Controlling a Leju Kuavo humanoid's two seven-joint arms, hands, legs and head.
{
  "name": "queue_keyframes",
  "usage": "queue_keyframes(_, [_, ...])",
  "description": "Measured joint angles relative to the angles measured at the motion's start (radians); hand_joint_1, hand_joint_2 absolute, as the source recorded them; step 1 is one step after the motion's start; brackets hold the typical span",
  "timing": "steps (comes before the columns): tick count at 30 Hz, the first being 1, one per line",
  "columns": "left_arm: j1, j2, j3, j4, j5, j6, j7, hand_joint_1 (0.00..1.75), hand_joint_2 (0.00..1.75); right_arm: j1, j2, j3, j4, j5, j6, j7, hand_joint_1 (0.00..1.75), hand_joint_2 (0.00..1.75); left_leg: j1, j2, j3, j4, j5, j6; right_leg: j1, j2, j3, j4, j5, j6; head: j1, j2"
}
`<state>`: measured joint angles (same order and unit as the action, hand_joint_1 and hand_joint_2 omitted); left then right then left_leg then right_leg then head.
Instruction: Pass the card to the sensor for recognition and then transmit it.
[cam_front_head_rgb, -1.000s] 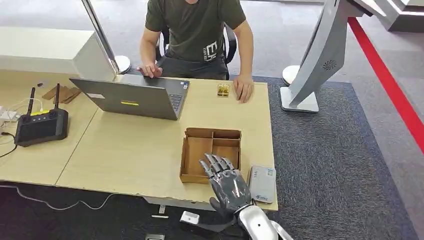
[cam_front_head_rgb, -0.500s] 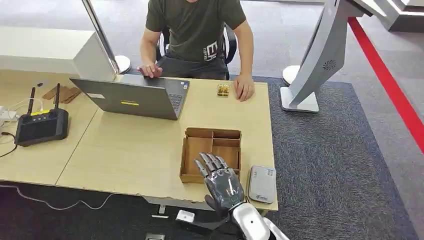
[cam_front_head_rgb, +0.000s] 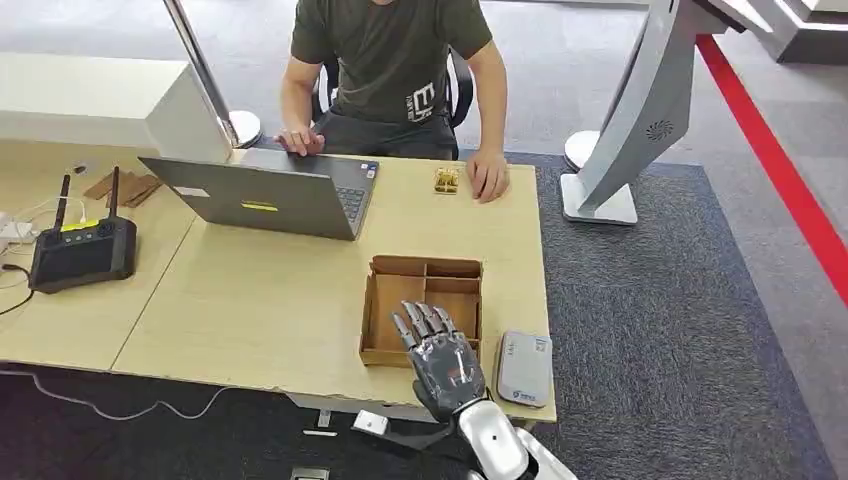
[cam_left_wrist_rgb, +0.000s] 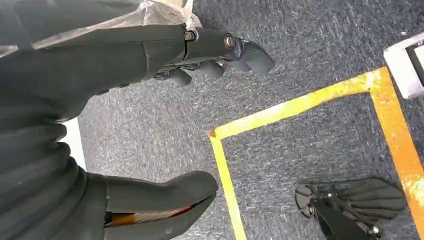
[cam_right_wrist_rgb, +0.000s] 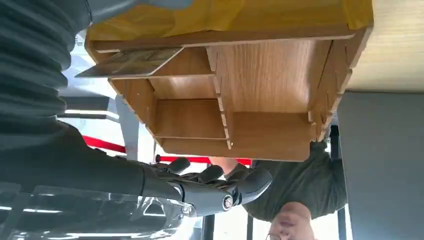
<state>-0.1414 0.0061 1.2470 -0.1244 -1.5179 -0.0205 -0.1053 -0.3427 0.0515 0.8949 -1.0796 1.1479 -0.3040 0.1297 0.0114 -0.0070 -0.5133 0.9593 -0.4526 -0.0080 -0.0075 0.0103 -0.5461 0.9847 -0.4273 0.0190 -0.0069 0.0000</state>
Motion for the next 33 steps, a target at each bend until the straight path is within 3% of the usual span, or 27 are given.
queue_keyframes(11, [0.000, 0.002, 0.001, 0.000, -0.011, 0.059, 0.007, 0.00, 1.75, 0.000, 0.018, 0.001, 0.017, -0.001, 0.005, -0.024, 0.00, 1.75, 0.000, 0.000, 0.000, 0.000, 0.000, 0.000, 0.000, 0.000, 0.000, 0.000, 0.000, 0.000, 0.000, 0.000])
queue_keyframes(13, [-0.001, 0.004, 0.005, -0.001, -0.006, 0.118, -0.067, 0.00, 1.75, 0.001, 0.038, 0.006, 0.028, 0.002, -0.015, -0.036, 0.00, 1.75, 0.001, 0.000, 0.000, 0.000, 0.000, 0.000, 0.001, 0.000, 0.000, 0.000, 0.000, 0.000, 0.000, 0.000])
queue_keyframes(16, [-0.002, 0.004, 0.005, -0.001, -0.022, 0.140, -0.065, 0.00, 1.75, 0.001, 0.053, 0.014, 0.029, 0.005, -0.028, -0.018, 0.00, 1.75, 0.001, 0.000, 0.000, 0.000, 0.000, 0.000, 0.000, 0.000, 0.000, 0.000, 0.000, 0.000, 0.000, 0.000])
queue_keyframes(25, [-0.002, 0.003, 0.009, -0.001, -0.006, 0.088, 0.032, 0.00, 1.75, -0.013, 0.071, 0.021, 0.049, 0.011, -0.055, 0.041, 0.00, 1.75, 0.000, 0.000, 0.000, 0.000, 0.000, 0.000, 0.000, 0.000, 0.000, 0.000, 0.000, 0.000, 0.000, 0.000])
queue_keyframes(33, [-0.001, 0.003, 0.015, -0.001, -0.024, 0.065, -0.012, 0.00, 1.75, -0.022, 0.047, -0.013, 0.051, -0.070, -0.007, 0.060, 0.00, 1.75, 0.000, 0.000, 0.001, 0.000, 0.000, 0.000, 0.000, 0.000, 0.000, 0.000, 0.000, 0.000, 0.000, 0.000])
